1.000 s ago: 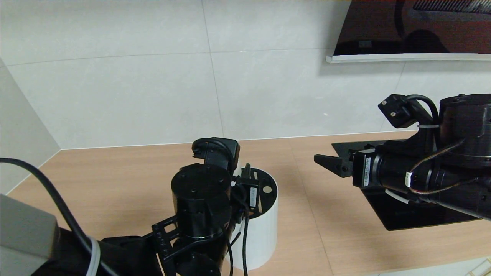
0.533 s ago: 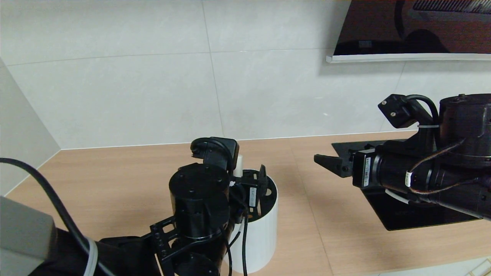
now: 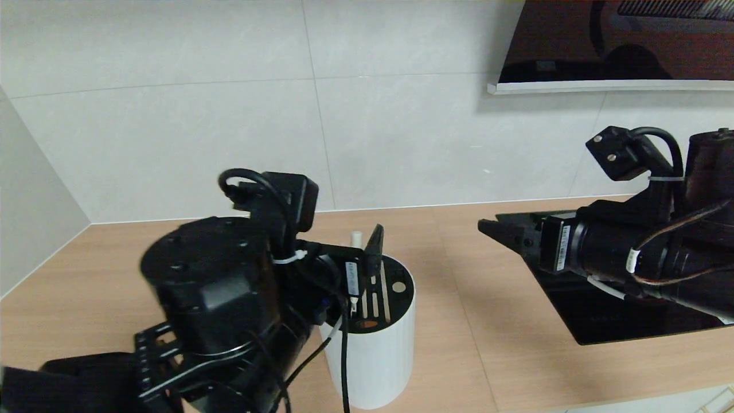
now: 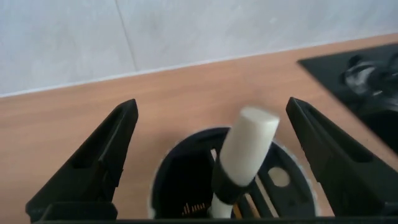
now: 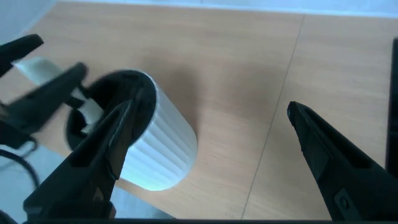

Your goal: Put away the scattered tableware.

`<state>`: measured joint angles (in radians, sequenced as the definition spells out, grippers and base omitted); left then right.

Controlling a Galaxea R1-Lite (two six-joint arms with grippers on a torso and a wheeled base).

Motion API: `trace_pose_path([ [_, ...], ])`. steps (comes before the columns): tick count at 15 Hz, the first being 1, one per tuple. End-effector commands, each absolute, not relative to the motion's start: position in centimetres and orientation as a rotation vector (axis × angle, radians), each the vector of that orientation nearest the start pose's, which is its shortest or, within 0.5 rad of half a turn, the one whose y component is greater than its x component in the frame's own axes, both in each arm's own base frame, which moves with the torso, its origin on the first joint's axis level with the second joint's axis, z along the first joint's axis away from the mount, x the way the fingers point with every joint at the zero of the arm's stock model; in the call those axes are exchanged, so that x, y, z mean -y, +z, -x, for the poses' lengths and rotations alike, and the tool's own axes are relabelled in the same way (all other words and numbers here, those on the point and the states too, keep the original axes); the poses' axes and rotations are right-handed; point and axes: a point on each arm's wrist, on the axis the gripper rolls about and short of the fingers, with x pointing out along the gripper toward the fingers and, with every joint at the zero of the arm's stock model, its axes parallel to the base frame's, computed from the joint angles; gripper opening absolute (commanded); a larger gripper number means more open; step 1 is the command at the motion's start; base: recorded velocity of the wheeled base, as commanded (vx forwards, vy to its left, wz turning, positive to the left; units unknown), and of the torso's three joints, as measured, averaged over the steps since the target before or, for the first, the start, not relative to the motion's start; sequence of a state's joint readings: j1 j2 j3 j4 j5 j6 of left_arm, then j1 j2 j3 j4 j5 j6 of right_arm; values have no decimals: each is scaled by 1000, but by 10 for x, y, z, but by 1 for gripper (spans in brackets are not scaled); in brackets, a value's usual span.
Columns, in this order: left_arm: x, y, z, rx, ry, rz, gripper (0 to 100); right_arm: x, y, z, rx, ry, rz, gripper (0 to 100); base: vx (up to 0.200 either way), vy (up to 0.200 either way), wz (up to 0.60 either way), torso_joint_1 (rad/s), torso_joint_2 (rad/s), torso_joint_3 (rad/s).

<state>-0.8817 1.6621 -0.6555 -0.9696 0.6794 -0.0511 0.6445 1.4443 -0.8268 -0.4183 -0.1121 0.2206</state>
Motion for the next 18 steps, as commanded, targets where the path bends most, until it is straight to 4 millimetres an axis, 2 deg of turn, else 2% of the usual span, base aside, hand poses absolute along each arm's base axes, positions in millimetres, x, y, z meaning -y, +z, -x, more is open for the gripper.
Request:
trace_pose_path([
  [1,166,229,-163,54,-216,106,100,-134,254,-184,-173,489,-164,100,0,0,0,0,0,0],
  [4,115,254,-137,117,-141,153,100,-98,270,-145,-66,466,-203,100,0,0,0,0,0,0],
  [7,66,262,-107,136,-25,135,100,-63,267,-103,29,444,-200,100,0,0,0,0,0,0],
  [8,41,260,-84,146,36,91,100,-44,265,-77,103,431,-197,100,0,0,0,0,0,0],
  [11,0,247,-30,191,184,31,100,-12,246,-41,153,234,-169,100,0,0,0,0,0,0],
  [14,-19,225,18,244,334,-4,100,5,227,9,270,92,-61,100,0,0,0,0,0,0],
  [17,-23,196,59,285,395,-48,100,10,198,63,383,-15,101,100,0,0,0,0,0,0],
  [18,-22,190,63,273,414,-65,100,10,196,63,374,-40,127,100,0,0,0,0,0,0],
])
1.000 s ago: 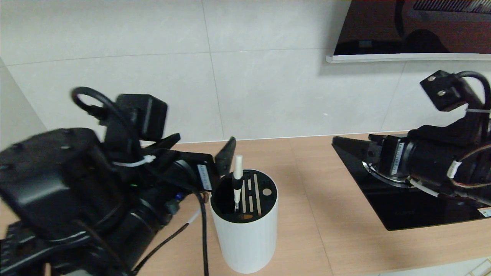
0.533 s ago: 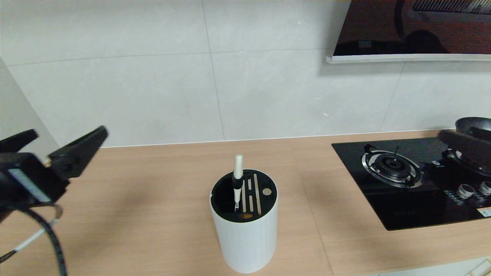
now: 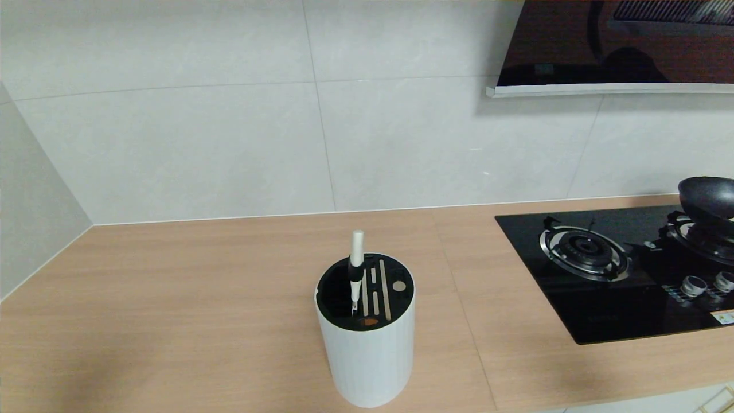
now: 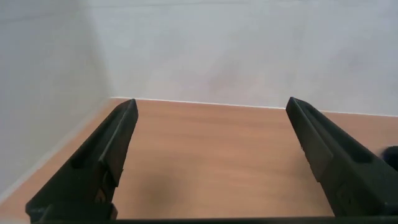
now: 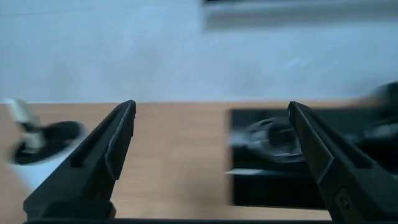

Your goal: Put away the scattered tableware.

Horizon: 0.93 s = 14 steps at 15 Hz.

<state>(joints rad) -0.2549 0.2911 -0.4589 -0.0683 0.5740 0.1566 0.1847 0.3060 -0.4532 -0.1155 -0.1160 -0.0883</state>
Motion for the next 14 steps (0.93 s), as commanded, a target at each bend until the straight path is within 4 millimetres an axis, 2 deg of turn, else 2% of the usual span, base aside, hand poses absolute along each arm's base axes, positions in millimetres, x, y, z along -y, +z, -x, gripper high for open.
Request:
trace_pose_path([
  [1,-21,190,63,272,452,-53,100,10,198,63,384,-81,121,100,0,0,0,0,0,0],
  [3,-19,190,63,296,523,-26,100,7,193,65,386,-171,109,100,0,0,0,0,0,0],
  [4,-15,185,67,307,574,-36,100,5,183,67,387,-194,107,100,0,0,0,0,0,0],
  [5,-12,169,72,310,572,-57,100,4,169,65,373,-208,111,100,0,0,0,0,0,0],
  [6,-12,162,67,276,569,-68,100,4,161,60,347,-209,111,100,0,0,0,0,0,0],
  [7,-12,144,55,210,566,-81,100,4,143,49,278,-196,110,100,0,0,0,0,0,0],
  [9,-11,113,37,139,504,-95,100,0,102,30,135,-27,106,100,0,0,0,0,0,0],
  [11,-8,93,26,142,387,-101,100,0,82,23,58,0,103,100,0,0,0,0,0,0],
  [14,-7,82,24,51,303,-65,100,0,77,23,17,10,74,100,0,0,0,0,0,0],
])
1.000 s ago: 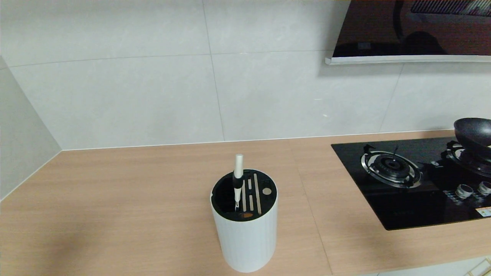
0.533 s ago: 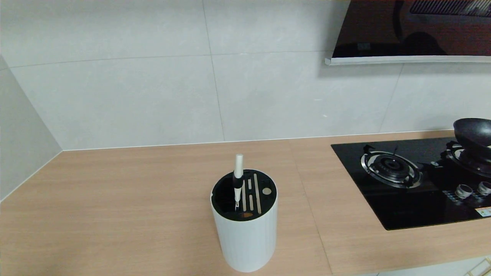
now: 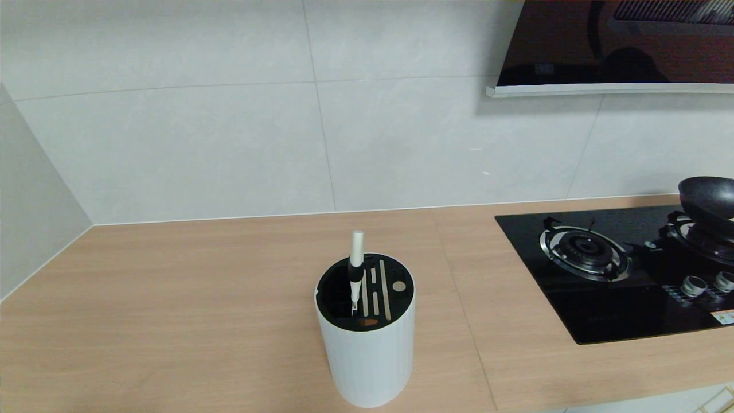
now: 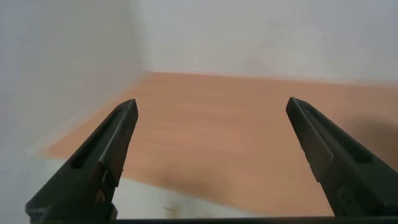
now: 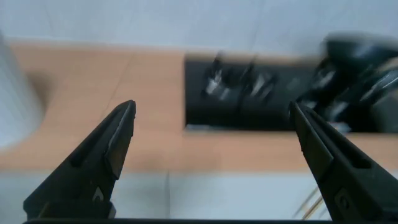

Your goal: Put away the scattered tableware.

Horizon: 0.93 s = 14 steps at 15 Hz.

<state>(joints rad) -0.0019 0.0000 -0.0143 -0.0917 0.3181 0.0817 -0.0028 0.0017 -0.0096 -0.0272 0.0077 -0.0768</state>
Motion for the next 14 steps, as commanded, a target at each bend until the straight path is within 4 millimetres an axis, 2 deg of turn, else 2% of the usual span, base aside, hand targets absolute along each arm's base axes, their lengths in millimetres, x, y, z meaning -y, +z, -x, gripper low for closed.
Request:
trace_pose_path([
  [1,-6,79,24,25,259,-63,100,0,75,23,-20,11,66,100,0,0,0,0,0,0],
  [7,0,75,23,-4,-8,-46,100,0,76,23,-1,11,57,100,0,0,0,0,0,0],
  [9,0,75,23,-3,-11,-86,100,0,76,23,-1,11,55,100,0,0,0,0,0,0],
  [14,0,75,23,0,-9,-2,100,0,76,23,-1,11,52,100,0,0,0,0,0,0],
])
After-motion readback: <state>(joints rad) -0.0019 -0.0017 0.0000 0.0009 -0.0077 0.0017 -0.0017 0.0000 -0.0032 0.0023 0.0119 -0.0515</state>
